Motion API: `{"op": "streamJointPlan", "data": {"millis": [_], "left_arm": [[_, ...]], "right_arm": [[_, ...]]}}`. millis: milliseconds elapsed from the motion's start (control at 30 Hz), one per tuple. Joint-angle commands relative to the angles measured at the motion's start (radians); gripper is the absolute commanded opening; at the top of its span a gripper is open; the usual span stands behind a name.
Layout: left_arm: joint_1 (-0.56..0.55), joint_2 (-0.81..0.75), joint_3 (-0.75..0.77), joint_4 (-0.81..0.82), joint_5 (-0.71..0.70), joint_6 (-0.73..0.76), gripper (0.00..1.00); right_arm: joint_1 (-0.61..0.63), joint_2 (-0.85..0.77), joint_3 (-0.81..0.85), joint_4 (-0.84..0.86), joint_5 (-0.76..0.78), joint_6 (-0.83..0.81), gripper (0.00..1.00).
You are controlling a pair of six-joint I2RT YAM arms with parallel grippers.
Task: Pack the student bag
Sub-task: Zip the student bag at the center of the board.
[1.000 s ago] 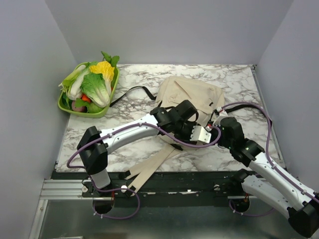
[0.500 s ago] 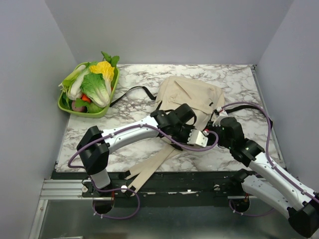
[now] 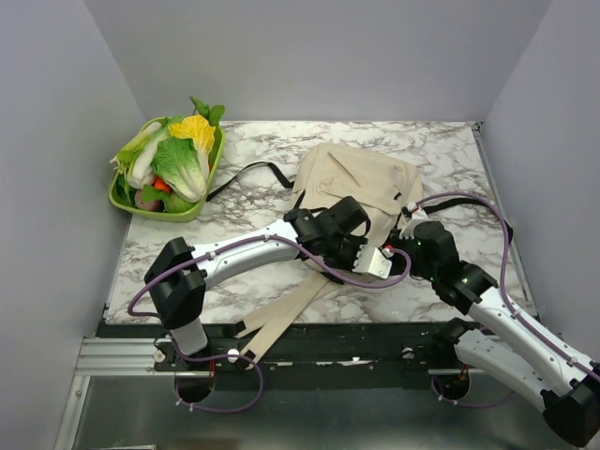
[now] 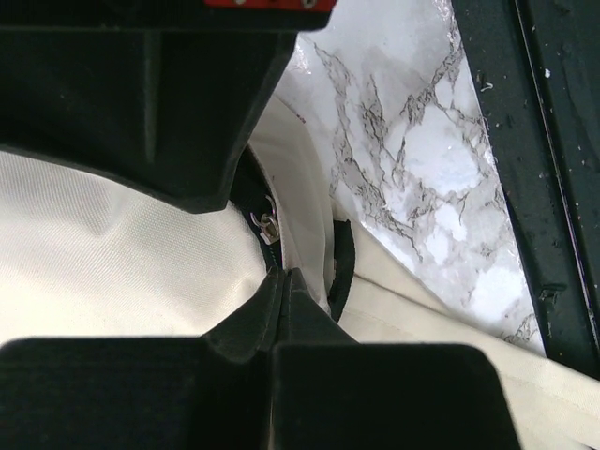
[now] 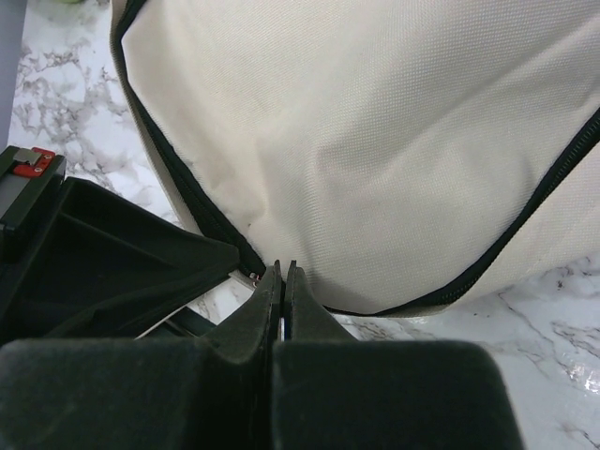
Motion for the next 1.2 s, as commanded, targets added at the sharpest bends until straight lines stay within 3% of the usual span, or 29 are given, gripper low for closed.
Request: {"op": "streamJointPlan", "data": {"millis": [0,300,733,867,900,933,1000,1033,1067,1100,1167], "left_arm": [[-0.024,-0.01,0.018,-0.046,0.014,-0.003,0.0],[-0.024,-0.072,-0.031,-0.116,0.006,0.038,0.0],[-0.013,-0.167,-0.174,-0.142,-0.014,0.054,0.0],[-0.01,-0.181,-0.186,-0.106,-0.04,0.015,0.01],[-0.01,-0.176,-0.182,-0.081,-0.05,-0.002,0.04],[-0.009,-0.173,-0.162,-0.067,-0.06,-0.015,0.19],[0.0,-0.156,-0.134,-0.053,-0.072,-0.046,0.33],[0.005,-0.15,-0.104,-0.05,-0.072,-0.054,0.49],[0.013,-0.145,-0.093,-0.049,-0.073,-0.06,0.88],[0.014,-0.136,-0.085,-0.046,-0.077,-0.06,0.99],[0.014,-0.124,-0.082,-0.046,-0.087,-0.052,0.99]], "right_arm": [[0.004,-0.024,0.014,-0.063,0.072,-0.015,0.01],[0.004,-0.036,0.047,-0.247,0.306,0.046,0.01],[0.004,0.008,0.143,-0.296,0.395,-0.001,0.01],[0.004,-0.006,0.114,-0.232,0.302,-0.011,0.01],[0.004,-0.001,0.102,-0.212,0.249,0.0,0.01],[0.004,0.003,0.091,-0.177,0.222,0.008,0.01],[0.006,0.016,0.06,-0.154,0.175,0.032,0.01],[0.007,0.02,0.05,-0.134,0.165,0.037,0.01],[0.008,0.02,0.043,-0.129,0.161,0.04,0.01],[0.009,0.017,0.034,-0.126,0.158,0.045,0.01],[0.009,0.007,0.033,-0.129,0.161,0.045,0.01]]}}
